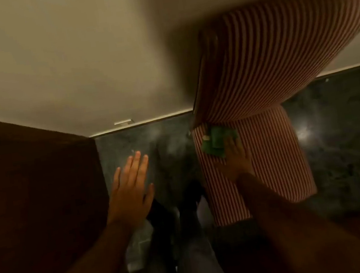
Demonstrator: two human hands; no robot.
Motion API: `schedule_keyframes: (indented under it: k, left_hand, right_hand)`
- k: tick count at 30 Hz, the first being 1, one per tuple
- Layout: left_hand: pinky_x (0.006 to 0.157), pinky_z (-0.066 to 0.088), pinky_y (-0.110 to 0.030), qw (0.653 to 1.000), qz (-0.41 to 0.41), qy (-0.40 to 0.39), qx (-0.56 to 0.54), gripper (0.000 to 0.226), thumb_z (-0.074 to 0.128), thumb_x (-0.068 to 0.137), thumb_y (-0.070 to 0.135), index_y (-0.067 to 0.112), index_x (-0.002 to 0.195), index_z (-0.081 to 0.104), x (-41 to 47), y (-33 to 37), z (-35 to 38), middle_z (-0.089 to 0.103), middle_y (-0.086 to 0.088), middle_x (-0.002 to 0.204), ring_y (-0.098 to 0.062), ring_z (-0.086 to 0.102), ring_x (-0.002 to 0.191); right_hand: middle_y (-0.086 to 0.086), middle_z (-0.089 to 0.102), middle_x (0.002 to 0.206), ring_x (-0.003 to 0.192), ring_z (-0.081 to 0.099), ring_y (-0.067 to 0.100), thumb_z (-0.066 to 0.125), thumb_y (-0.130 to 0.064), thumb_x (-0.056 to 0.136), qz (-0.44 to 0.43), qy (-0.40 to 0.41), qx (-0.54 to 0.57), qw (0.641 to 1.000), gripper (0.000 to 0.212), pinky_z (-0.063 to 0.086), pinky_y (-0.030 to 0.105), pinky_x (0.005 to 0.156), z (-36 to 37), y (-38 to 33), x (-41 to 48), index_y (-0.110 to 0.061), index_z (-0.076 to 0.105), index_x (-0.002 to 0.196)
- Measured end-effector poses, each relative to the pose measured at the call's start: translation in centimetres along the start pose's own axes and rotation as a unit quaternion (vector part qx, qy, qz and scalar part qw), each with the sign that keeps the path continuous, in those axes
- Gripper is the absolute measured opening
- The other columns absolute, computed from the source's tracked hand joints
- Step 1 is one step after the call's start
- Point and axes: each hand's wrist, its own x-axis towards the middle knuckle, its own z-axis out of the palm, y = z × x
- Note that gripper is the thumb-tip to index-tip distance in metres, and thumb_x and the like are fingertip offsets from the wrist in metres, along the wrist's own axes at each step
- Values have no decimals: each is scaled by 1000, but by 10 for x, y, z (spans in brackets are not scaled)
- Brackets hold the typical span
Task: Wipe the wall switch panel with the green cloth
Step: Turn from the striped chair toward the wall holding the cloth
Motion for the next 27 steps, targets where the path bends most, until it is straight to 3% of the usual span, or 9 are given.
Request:
schedule_keyframes:
  k: [9,16,19,21,22,23,24,25,27]
  left_hand:
    - [138,5,-48,998,-43,-39,-26,77,42,110,45,24,178,11,18,10,33,4,-1,187,-19,-1,173]
    - [130,15,-41,995,-71,16,68,73,47,101,42,14,169,46,-1,6,-31,35,-7,178,-31,41,161]
    - [126,18,-39,990,-75,48,105,73,49,97,43,11,162,55,-3,2,-85,39,-7,175,-31,51,155]
    - [125,20,-39,986,-93,87,110,73,50,95,45,10,158,60,-1,5,-123,43,-6,172,-26,47,159]
    - [126,19,-39,983,-113,112,91,74,51,94,47,10,157,61,-3,6,-141,45,-6,170,-22,37,164]
    - [128,17,-39,978,-125,147,79,76,51,92,48,11,158,60,-2,6,-166,48,-5,169,-18,23,169]
    - [131,12,-39,971,-131,186,78,77,51,90,50,13,157,56,0,7,-187,47,-4,170,-16,10,171]
    - [133,7,-38,962,-129,227,83,78,51,88,51,13,155,52,4,4,-211,40,-3,176,-14,2,172]
    - [135,3,-37,940,-119,309,86,75,49,92,52,13,156,46,11,-5,-258,9,2,186,-13,-3,172]
  right_hand:
    - [5,0,179,166,0,29,51,-14,105,-48,68,-73,994,82,15,49,135,12,22,59,-20,2,169]
    - [11,36,169,154,41,34,56,-12,103,-113,110,-42,987,68,40,48,124,-41,-2,26,-19,28,165]
    - [23,56,153,132,63,48,69,12,83,-200,226,25,953,91,52,53,110,-74,-30,-18,-19,33,161]
    - [17,42,165,148,51,33,51,3,80,-251,337,10,907,97,34,39,125,-94,-45,-39,-22,18,167]
    - [9,22,175,161,28,21,41,-6,83,-282,354,14,892,94,31,29,125,-106,-65,-50,-22,5,169]
    - [1,2,178,165,5,14,30,-8,91,-306,374,15,875,85,44,22,114,-129,-90,-59,-20,-3,168]
    - [-4,-8,178,165,-8,10,18,-8,101,-308,402,18,862,72,59,22,86,-143,-113,-66,-18,-10,167]
    - [-11,-10,177,163,-12,6,9,-11,107,-310,427,41,848,64,55,21,61,-164,-134,-77,-21,-15,166]
    - [-21,-15,174,160,-16,-4,6,-15,108,-380,485,51,786,63,44,23,55,-193,-181,-118,-29,-19,164]
